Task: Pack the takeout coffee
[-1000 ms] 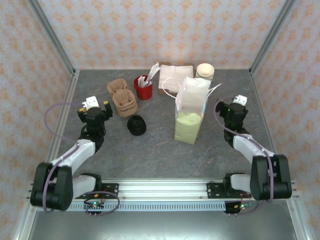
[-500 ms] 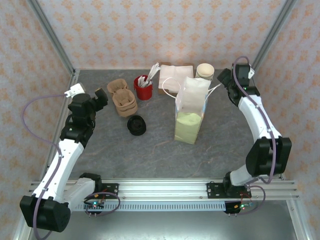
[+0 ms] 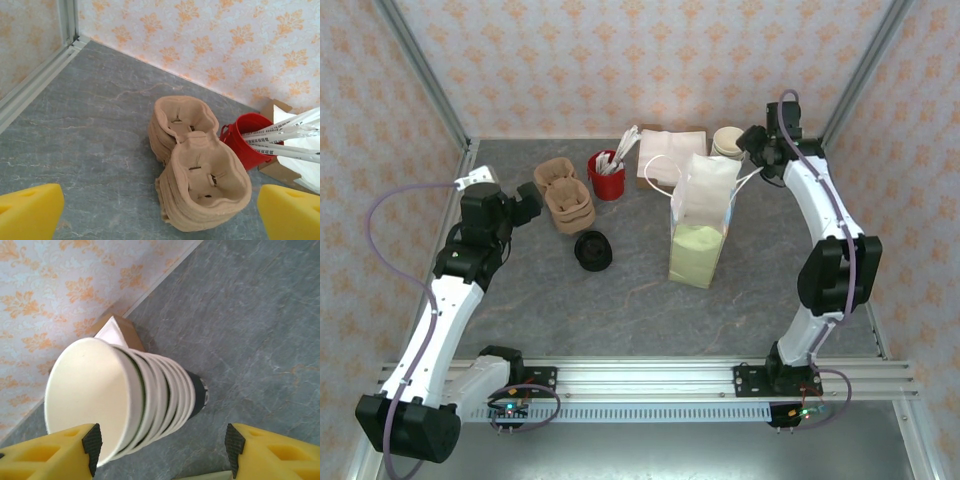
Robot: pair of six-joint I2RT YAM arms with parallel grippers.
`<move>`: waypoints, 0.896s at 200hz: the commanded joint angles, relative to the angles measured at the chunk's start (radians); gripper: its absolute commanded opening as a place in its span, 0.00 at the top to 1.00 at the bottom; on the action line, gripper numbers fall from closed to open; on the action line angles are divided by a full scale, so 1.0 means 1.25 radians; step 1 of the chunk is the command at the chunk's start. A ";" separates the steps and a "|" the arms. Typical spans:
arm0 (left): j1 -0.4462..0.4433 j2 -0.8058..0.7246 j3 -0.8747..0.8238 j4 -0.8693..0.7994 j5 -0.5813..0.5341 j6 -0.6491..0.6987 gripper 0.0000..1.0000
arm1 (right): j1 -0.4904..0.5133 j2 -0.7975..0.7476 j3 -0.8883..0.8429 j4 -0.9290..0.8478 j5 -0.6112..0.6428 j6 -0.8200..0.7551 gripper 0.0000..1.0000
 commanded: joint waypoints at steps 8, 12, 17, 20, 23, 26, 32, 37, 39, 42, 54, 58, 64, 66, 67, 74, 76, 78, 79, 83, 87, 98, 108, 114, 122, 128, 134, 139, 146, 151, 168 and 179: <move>-0.005 0.003 0.035 -0.022 0.066 0.033 0.00 | 0.019 0.042 0.084 -0.060 -0.002 -0.022 0.35; -0.005 0.003 0.036 -0.021 0.072 0.033 0.00 | 0.021 0.048 0.094 -0.066 -0.002 -0.025 0.35; -0.005 0.003 0.036 -0.020 0.079 0.035 0.00 | 0.022 0.056 0.106 -0.072 -0.001 -0.028 0.37; -0.004 0.003 0.036 -0.020 0.081 0.036 0.00 | 0.023 0.060 0.112 -0.074 0.000 -0.030 0.38; -0.005 0.003 0.036 -0.019 0.083 0.036 0.00 | 0.024 0.067 0.120 -0.077 -0.001 -0.032 0.39; -0.005 0.004 0.035 -0.019 0.083 0.036 0.00 | 0.025 0.069 0.123 -0.079 -0.001 -0.033 0.40; -0.005 0.003 0.035 -0.020 0.082 0.034 0.00 | 0.025 0.076 0.138 -0.087 0.001 -0.035 0.40; -0.005 0.004 0.035 -0.020 0.081 0.035 0.00 | 0.026 0.083 0.146 -0.091 0.004 -0.035 0.41; -0.005 0.003 0.034 -0.019 0.080 0.034 0.00 | 0.027 0.085 0.149 -0.092 0.006 -0.037 0.42; -0.006 0.003 0.032 -0.018 0.079 0.035 0.00 | 0.027 0.087 0.154 -0.092 0.007 -0.038 0.42; -0.005 0.001 0.025 -0.013 0.074 0.037 0.00 | 0.030 0.100 0.174 -0.099 0.014 -0.040 0.46; -0.005 0.001 0.024 -0.013 0.072 0.037 0.00 | 0.031 0.105 0.179 -0.101 0.013 -0.040 0.47; -0.005 0.000 0.022 -0.013 0.071 0.037 0.00 | 0.031 0.112 0.187 -0.105 0.012 -0.040 0.50; -0.005 -0.001 0.021 -0.013 0.069 0.037 0.00 | 0.032 0.114 0.191 -0.107 0.012 -0.041 0.50; -0.005 -0.001 0.021 -0.013 0.069 0.038 0.00 | 0.032 0.114 0.193 -0.108 0.011 -0.041 0.50; -0.005 0.000 0.021 -0.013 0.068 0.037 0.00 | 0.034 0.120 0.202 -0.117 0.018 -0.044 0.50; -0.005 -0.001 0.020 -0.013 0.068 0.038 0.00 | 0.034 0.121 0.202 -0.118 0.021 -0.044 0.50; -0.005 0.000 0.020 -0.013 0.069 0.039 0.00 | 0.035 0.123 0.204 -0.120 0.024 -0.044 0.50; -0.005 -0.001 0.020 -0.014 0.068 0.038 0.00 | 0.035 0.123 0.205 -0.120 0.026 -0.045 0.50; -0.006 -0.002 0.020 -0.013 0.068 0.039 0.00 | 0.037 0.124 0.207 -0.124 0.032 -0.046 0.50; -0.005 -0.002 0.021 -0.013 0.068 0.040 0.00 | 0.038 0.125 0.208 -0.126 0.037 -0.047 0.50; -0.005 -0.002 0.021 -0.013 0.065 0.043 0.00 | 0.039 0.127 0.207 -0.129 0.042 -0.049 0.51; -0.005 -0.001 0.023 -0.014 0.062 0.045 0.00 | 0.040 0.130 0.206 -0.130 0.049 -0.050 0.51; -0.005 0.000 0.022 -0.014 0.059 0.046 0.00 | 0.042 0.132 0.207 -0.132 0.055 -0.051 0.51; -0.006 0.001 0.024 -0.013 0.058 0.046 0.00 | 0.042 0.135 0.206 -0.133 0.059 -0.051 0.51; -0.005 0.002 0.024 -0.012 0.058 0.046 0.00 | 0.042 0.137 0.206 -0.134 0.058 -0.051 0.53; -0.005 0.003 0.024 -0.011 0.059 0.046 0.00 | 0.042 0.139 0.206 -0.132 0.056 -0.052 0.56; -0.005 0.004 0.025 -0.010 0.059 0.046 0.00 | 0.042 0.140 0.207 -0.129 0.052 -0.055 0.61; -0.005 0.005 0.025 -0.008 0.060 0.045 0.00 | 0.042 0.140 0.208 -0.129 0.050 -0.056 0.64; -0.006 0.006 0.025 -0.008 0.060 0.044 0.00 | 0.042 0.142 0.210 -0.129 0.049 -0.056 0.65; -0.005 0.010 0.027 -0.010 0.059 0.045 0.00 | 0.043 0.145 0.214 -0.130 0.051 -0.058 0.71; -0.005 0.009 0.028 -0.010 0.058 0.045 0.00 | 0.043 0.146 0.213 -0.132 0.052 -0.059 0.72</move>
